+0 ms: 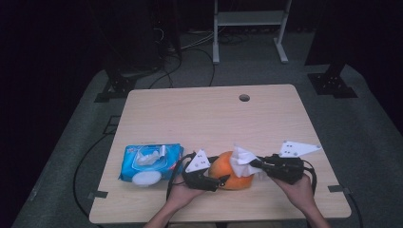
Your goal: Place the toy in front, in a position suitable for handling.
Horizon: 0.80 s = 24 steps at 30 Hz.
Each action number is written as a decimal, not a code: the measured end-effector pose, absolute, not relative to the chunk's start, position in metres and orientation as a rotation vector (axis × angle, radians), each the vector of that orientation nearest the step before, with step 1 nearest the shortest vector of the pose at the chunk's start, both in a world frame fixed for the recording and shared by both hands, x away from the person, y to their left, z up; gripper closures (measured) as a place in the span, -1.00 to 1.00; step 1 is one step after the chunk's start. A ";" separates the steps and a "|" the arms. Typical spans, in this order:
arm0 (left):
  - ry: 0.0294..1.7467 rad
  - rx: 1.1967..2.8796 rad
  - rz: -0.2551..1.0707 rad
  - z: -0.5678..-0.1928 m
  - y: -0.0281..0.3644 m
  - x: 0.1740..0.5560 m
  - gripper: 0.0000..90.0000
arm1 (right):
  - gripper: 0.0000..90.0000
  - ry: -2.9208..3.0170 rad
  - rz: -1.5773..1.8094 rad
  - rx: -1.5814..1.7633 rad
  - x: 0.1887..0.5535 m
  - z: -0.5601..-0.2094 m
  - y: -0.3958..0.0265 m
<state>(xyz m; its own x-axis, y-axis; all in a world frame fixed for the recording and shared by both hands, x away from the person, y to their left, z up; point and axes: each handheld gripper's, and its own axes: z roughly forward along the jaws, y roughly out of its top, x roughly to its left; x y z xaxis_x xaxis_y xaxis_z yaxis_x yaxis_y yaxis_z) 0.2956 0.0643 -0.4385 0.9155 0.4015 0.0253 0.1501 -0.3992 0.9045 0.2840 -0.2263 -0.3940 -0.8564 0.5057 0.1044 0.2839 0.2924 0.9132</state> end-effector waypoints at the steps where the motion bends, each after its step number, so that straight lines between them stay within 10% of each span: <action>1: 0.385 1.984 0.294 -0.438 0.062 0.294 -0.39 | 0.84 2.367 1.594 0.686 0.282 -0.392 -0.216; 24: 0.292 2.021 0.338 -0.437 0.052 0.283 -0.39 | 0.77 2.360 1.401 0.607 0.275 -0.392 -0.210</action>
